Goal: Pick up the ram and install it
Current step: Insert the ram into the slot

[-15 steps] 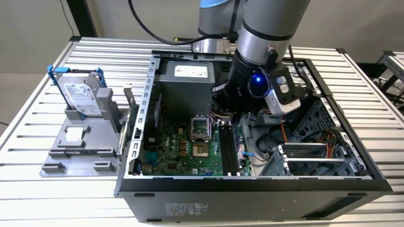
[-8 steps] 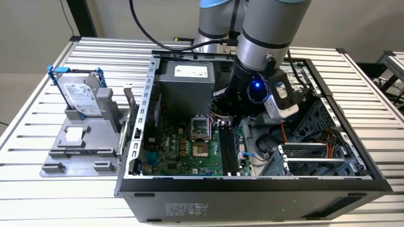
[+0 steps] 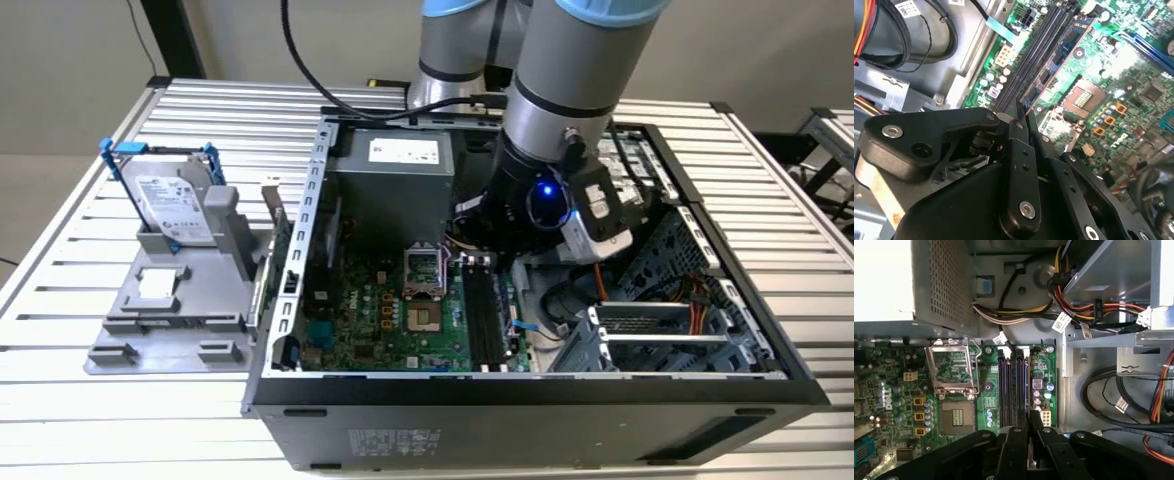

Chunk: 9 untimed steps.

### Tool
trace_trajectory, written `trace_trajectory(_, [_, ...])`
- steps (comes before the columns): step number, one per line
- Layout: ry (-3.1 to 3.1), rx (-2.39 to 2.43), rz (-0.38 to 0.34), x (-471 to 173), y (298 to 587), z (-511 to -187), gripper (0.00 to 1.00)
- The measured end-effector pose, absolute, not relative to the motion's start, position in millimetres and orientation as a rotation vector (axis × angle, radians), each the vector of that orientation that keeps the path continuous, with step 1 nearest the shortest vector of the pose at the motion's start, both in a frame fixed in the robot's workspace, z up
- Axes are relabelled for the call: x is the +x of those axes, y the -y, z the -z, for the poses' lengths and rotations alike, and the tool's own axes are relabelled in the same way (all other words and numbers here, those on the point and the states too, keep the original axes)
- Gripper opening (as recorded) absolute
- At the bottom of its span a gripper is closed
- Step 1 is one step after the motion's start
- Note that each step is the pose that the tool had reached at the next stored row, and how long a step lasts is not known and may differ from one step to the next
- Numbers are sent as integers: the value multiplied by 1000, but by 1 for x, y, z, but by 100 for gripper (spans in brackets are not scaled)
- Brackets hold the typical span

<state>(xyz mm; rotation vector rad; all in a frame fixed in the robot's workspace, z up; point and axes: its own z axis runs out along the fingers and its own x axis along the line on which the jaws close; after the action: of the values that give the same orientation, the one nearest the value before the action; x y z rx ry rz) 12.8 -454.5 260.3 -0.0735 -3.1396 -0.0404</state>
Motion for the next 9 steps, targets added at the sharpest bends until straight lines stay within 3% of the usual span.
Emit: trace_trajectory(9, [3140, -91, 41, 18, 455, -245, 0])
